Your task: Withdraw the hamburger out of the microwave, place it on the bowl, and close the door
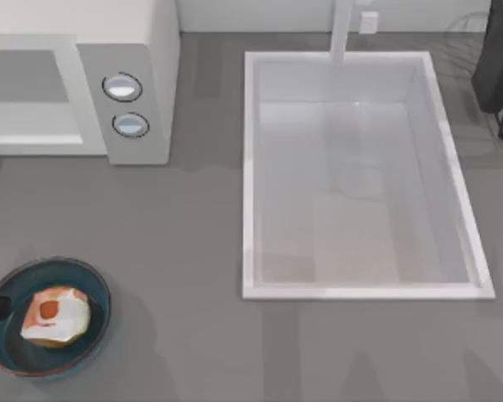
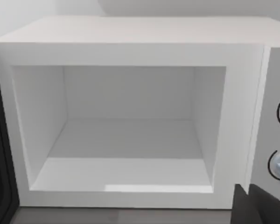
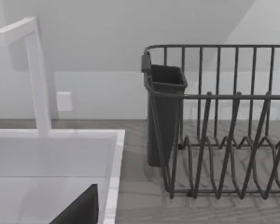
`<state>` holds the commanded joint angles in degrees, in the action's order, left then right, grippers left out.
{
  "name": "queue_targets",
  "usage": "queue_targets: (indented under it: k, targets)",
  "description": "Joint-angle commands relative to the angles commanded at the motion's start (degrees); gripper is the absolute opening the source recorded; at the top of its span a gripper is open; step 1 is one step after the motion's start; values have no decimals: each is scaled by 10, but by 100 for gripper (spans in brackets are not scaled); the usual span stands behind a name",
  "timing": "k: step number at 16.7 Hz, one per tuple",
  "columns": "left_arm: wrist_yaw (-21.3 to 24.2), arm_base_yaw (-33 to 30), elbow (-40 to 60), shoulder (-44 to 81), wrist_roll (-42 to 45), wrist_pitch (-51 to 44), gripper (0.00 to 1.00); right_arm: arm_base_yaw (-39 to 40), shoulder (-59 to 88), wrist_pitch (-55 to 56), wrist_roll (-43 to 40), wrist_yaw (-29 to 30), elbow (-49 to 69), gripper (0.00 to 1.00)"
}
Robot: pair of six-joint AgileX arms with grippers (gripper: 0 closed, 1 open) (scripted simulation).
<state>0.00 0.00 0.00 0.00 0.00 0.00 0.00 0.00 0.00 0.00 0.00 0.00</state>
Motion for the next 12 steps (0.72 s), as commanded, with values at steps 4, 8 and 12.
queue_targets:
  k: [4, 8, 12]
  targets:
    - [0, 0, 0, 0, 0, 0, 0, 0, 0, 0, 0, 0, 0, 100]
    - [0, 0, 0, 0, 0, 0, 0, 0, 0, 0, 0, 0, 0, 100]
    - [-44, -44, -5, -4, 0, 1, 0, 0, 0, 0, 0, 0, 0, 100]
